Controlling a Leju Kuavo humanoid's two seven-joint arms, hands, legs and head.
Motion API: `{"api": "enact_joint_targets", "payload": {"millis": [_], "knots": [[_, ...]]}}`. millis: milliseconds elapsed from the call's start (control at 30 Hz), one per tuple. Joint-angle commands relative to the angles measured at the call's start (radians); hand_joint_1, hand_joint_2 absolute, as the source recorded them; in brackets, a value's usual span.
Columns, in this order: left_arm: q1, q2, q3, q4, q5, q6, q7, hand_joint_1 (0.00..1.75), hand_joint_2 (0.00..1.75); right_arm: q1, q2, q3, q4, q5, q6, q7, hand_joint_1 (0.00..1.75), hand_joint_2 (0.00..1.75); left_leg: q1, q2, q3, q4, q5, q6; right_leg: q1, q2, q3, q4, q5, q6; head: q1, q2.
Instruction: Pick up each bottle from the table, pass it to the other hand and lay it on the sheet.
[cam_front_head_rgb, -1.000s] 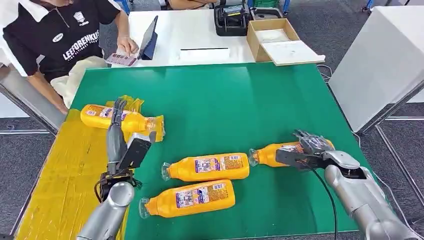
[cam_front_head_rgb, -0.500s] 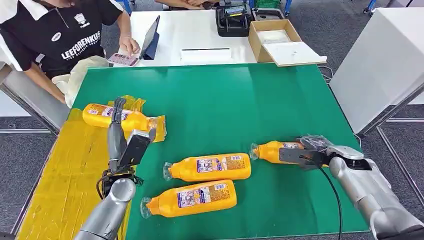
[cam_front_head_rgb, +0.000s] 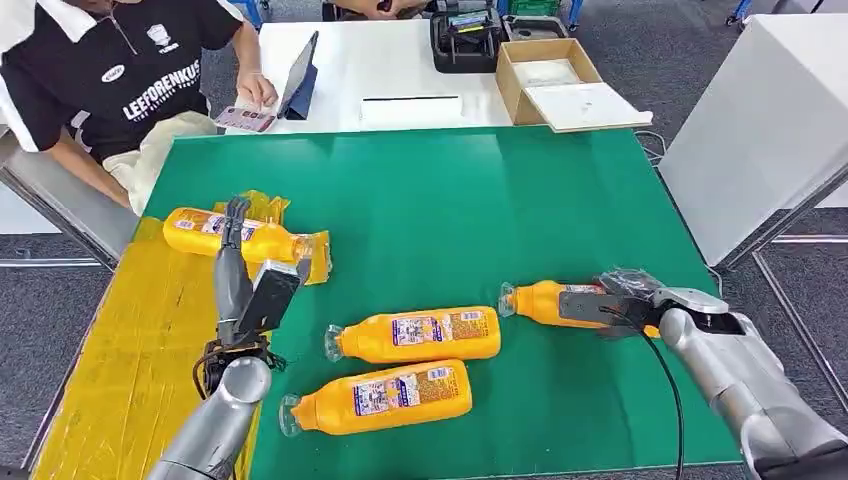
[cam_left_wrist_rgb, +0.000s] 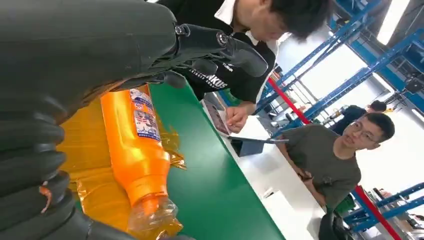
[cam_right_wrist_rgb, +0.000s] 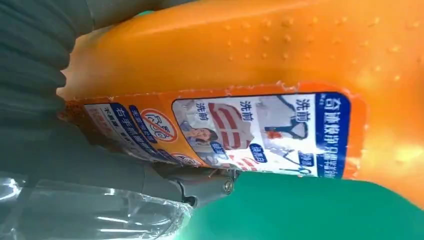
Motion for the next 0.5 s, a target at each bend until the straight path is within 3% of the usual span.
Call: {"api": "enact_joint_targets", "payload": {"millis": [33,133,200,333,500], "knots": [[0.026,0.029,0.053,0.001,-0.003,0.0,0.003,0.0,1.75,-0.047,0.099,0.004,0.024,-0.072,-0.238,-0.002,1.75,1.75,0.0,0.005,0.001,0.0,-0.001,-0.002,0.0,0.003,0.0,0.0,0.001,-0.001,0.0,0.0],[0.08,0.014,0.09,-0.066,-0.031,-0.012,0.006,0.0,1.75,0.013,0.132,-0.082,-0.108,-0.117,-0.373,0.083,1.75,1.75,-0.001,0.01,0.001,0.0,-0.002,-0.004,-0.001,0.007,-0.001,0.001,0.001,-0.001,0.0,0.0],[0.095,0.005,0.104,-0.094,-0.049,-0.022,0.017,0.0,1.75,0.09,0.156,-0.156,-0.251,-0.139,-0.443,0.178,1.75,1.75,0.0,0.005,0.0,-0.001,-0.001,-0.003,0.0,0.004,-0.002,0.0,0.003,-0.003,-0.001,0.0],[0.081,-0.003,0.108,-0.092,-0.08,-0.045,0.034,0.0,1.75,0.248,0.165,-0.225,-0.529,-0.063,-0.569,0.302,1.75,1.75,0.002,0.002,-0.001,0.0,-0.001,-0.004,0.002,0.0,-0.001,0.001,0.0,-0.003,0.0,0.0],[0.079,-0.01,0.094,-0.078,-0.095,-0.059,0.035,0.0,1.75,0.445,0.22,-0.338,-0.798,0.037,-0.705,0.318,1.75,1.75,0.002,-0.002,-0.005,-0.001,0.0,-0.003,0.002,-0.004,-0.004,0.0,0.0,-0.003,-0.001,0.0]]}}
